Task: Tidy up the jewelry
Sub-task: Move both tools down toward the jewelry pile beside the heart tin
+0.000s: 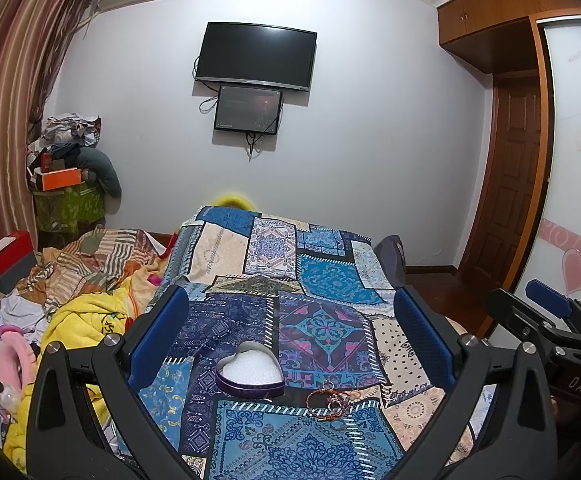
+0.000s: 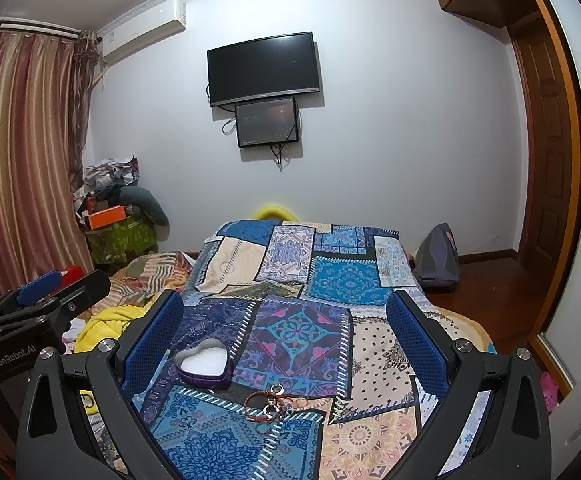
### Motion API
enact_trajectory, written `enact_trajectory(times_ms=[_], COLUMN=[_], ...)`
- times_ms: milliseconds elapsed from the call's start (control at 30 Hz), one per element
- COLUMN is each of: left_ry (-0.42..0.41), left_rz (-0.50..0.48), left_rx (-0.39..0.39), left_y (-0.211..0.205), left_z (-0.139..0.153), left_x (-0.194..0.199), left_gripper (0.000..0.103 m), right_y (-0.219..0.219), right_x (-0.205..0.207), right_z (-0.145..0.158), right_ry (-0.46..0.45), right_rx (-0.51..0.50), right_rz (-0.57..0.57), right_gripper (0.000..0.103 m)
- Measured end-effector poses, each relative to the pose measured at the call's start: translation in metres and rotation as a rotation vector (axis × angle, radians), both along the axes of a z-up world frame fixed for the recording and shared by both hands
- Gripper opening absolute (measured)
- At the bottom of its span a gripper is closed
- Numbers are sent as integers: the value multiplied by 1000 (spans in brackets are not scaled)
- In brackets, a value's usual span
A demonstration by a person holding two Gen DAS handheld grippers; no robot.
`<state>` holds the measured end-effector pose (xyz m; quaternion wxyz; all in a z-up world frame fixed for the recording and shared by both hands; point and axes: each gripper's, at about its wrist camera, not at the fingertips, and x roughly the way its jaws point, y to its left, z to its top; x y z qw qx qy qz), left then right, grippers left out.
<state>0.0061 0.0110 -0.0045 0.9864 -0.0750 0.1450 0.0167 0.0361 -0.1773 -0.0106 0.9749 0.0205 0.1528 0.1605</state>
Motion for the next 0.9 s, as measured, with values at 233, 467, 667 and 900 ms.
enact_trajectory(times_ms=[233,467,667,900], left_ry=[53,177,317,514], left_rz=[-25,-81,-86,-81], left_rx=[-4,-18,-23,-114], left_y=[3,2,1,13], left_z=[-10,-39,-83,-143], left_x=[19,55,91,131], left_gripper=[103,103,103,90], right_y=[-1,-13,-27,-30], right_x=[15,46,70,92], right_z=[-11,-41,-74,-105], right_ry=[39,156,296,397], right_rx=[-17,-27,-29,-77], right_rz=[-18,-46,-61,-21], right_gripper=[101,101,101,101])
